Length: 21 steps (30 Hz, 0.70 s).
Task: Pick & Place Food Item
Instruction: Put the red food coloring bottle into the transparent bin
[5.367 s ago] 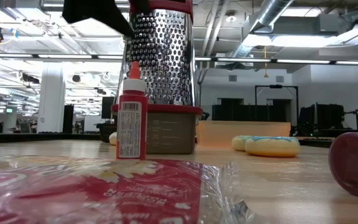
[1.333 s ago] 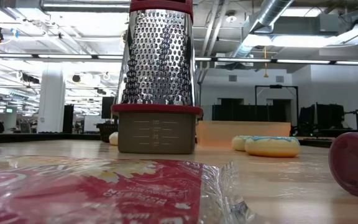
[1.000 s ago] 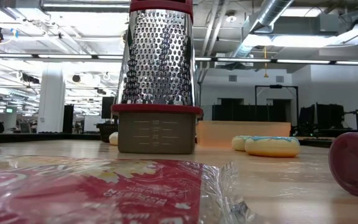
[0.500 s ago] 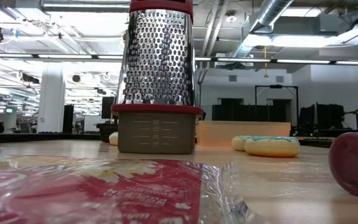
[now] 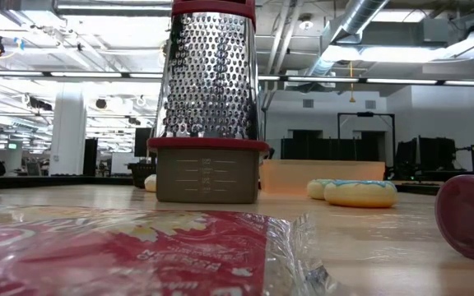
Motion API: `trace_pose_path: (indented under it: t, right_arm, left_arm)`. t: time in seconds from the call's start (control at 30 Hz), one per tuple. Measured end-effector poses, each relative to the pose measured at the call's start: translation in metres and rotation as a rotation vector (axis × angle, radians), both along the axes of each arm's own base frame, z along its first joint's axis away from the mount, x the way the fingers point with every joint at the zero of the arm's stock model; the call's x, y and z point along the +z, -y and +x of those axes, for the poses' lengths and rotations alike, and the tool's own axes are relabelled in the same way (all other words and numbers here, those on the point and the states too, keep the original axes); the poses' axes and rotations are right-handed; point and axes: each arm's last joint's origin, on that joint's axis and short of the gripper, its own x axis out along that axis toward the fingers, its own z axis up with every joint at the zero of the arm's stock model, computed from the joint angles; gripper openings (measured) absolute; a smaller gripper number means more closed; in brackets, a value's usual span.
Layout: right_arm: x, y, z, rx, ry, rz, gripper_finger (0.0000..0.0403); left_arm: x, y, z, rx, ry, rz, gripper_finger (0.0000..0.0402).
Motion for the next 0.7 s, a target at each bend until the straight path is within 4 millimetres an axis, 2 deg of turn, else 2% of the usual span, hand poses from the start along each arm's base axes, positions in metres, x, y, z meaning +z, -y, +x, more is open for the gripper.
trace_pose_path:
  t: [0.17,0.37,0.7]
  right_arm:
    - [-0.008,0.011,0.008,0.007,0.036,-0.007,0.0244]
    - [-0.008,0.011,0.012,0.06,0.049,-0.009,0.0244]
    - [-0.038,-0.011,0.025,0.117,0.003,0.046,0.0244]
  left_arm:
    - [0.001,-0.001,0.003,0.013,0.012,-0.018,0.0171]
    - [0.003,-0.001,0.008,0.027,0.034,-0.048,0.0171]
    - [0.01,0.0,0.017,-0.008,0.096,-0.038,0.0168]
